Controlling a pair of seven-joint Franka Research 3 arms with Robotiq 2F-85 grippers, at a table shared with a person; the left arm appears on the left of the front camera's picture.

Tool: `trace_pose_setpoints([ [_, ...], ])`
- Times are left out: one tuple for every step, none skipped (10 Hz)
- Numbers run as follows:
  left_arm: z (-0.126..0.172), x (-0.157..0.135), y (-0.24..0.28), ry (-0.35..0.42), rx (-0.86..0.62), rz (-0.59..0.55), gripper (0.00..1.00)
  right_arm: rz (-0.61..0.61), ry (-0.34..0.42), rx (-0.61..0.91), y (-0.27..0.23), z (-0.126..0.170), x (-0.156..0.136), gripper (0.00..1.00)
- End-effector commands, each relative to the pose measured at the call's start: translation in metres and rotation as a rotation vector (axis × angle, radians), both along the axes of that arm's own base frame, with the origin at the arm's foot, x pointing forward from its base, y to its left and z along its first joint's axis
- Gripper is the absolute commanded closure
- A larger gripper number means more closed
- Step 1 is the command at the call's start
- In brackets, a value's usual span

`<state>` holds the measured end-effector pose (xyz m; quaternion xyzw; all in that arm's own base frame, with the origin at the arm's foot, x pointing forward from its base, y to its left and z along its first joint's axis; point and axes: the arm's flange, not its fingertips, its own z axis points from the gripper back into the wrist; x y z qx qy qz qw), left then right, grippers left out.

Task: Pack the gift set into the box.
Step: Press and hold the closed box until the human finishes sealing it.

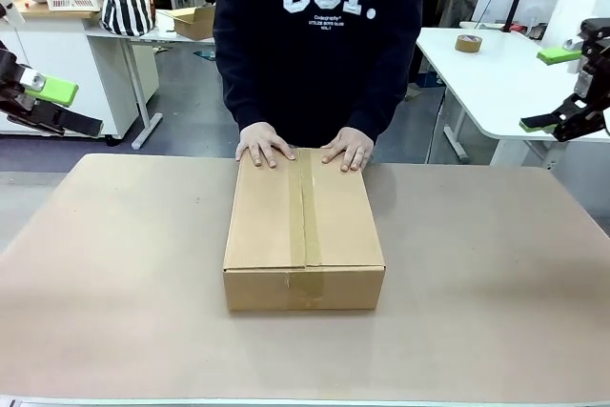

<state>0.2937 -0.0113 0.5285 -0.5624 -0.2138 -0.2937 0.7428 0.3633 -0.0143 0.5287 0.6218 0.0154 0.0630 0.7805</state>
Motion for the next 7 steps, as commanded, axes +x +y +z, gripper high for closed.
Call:
trace_pose_setpoints([
  [0.003, 0.009, -0.028, -0.19, 0.087, -0.077, 0.0, 0.01, -0.288, -0.186, 0.03, 0.01, 0.022, 0.0],
  [0.003, 0.017, -0.051, -0.374, 0.185, -0.109, 0.0, 0.198, -0.564, -0.184, 0.058, 0.015, 0.028, 0.0],
  [-0.005, 0.024, -0.075, -0.559, 0.327, -0.115, 0.0, 0.27, -0.866, -0.264, 0.087, 0.016, 0.033, 0.0],
  [-0.016, 0.026, -0.095, -0.65, 0.424, -0.153, 0.0, 0.219, -1.119, -0.432, 0.112, 0.014, 0.032, 0.0],
  [-0.028, 0.026, -0.112, -0.68, 0.42, -0.208, 0.0, 0.227, -1.231, -0.51, 0.136, 0.011, 0.03, 0.0],
  [-0.038, 0.028, -0.125, -0.702, 0.394, -0.224, 0.0, 0.175, -1.272, -0.622, 0.156, 0.004, 0.029, 0.0],
  [-0.048, 0.033, -0.134, -0.692, 0.338, -0.197, 0.0, 0.126, -1.256, -0.693, 0.175, -0.007, 0.027, 0.0],
])
